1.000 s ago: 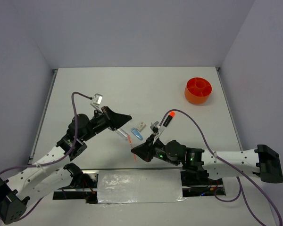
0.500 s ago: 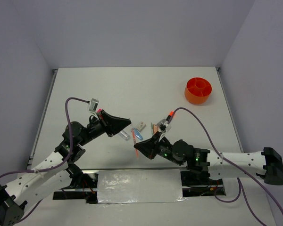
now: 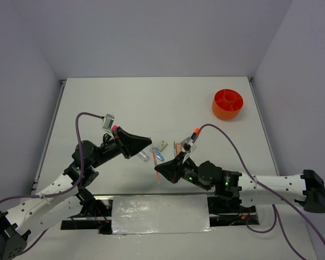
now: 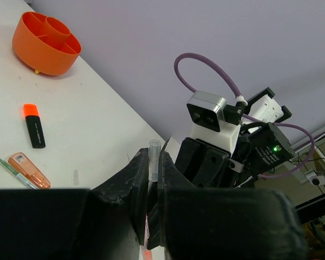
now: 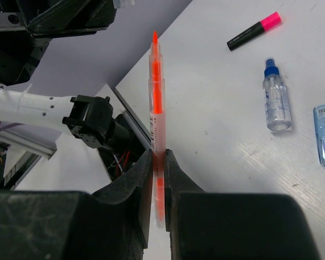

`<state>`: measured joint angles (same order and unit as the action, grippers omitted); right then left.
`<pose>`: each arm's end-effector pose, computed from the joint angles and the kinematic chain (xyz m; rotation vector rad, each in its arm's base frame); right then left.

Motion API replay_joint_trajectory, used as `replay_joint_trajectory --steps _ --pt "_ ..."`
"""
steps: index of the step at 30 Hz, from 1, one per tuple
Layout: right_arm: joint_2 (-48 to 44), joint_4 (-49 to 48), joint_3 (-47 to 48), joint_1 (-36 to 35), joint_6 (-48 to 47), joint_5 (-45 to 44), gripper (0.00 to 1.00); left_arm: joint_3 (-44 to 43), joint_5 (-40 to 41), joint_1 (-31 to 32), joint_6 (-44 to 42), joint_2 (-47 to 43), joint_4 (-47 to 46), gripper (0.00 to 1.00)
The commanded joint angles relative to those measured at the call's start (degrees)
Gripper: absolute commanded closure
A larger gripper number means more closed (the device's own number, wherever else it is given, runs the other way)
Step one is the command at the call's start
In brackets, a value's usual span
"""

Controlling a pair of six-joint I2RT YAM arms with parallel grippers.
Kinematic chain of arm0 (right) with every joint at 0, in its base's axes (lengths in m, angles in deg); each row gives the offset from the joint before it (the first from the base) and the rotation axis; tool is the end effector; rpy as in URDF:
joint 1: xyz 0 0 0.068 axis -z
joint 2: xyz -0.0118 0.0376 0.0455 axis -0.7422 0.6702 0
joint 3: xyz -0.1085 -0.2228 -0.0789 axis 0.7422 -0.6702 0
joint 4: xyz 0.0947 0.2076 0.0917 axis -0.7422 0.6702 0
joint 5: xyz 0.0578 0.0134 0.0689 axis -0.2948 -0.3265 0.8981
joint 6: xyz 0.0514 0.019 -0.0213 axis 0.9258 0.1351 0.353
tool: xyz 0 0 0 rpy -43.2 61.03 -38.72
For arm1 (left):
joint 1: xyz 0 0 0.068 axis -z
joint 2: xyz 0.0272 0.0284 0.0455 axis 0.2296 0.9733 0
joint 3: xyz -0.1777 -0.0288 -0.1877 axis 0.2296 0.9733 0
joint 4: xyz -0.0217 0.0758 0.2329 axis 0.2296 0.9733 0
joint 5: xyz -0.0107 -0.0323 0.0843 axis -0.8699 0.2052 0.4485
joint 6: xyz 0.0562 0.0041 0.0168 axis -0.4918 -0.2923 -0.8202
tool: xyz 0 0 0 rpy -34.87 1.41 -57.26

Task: Sort the stationery into containers
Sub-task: Close the pen cap on the pen.

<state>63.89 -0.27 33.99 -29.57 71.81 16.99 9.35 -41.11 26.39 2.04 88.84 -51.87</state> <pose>0.0556 0.1850 0.2565 -0.3726 1.7354 1.1986 0.1260 -0.1214 0.3145 0.1553 1.4486 -1.5291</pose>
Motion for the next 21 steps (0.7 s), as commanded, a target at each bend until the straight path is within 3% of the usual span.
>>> replay_joint_trajectory --steps 1,21 --pt "-1.7 -1.0 1.2 -0.5 -1.1 -0.2 1.00 0.3 0.2 0.6 -1.6 0.2 -4.1 1.00" --pt "-2.2 2.2 2.2 -0.6 -1.7 -1.8 1.00 1.3 1.5 3.1 -2.2 2.0 -5.8 1.00"
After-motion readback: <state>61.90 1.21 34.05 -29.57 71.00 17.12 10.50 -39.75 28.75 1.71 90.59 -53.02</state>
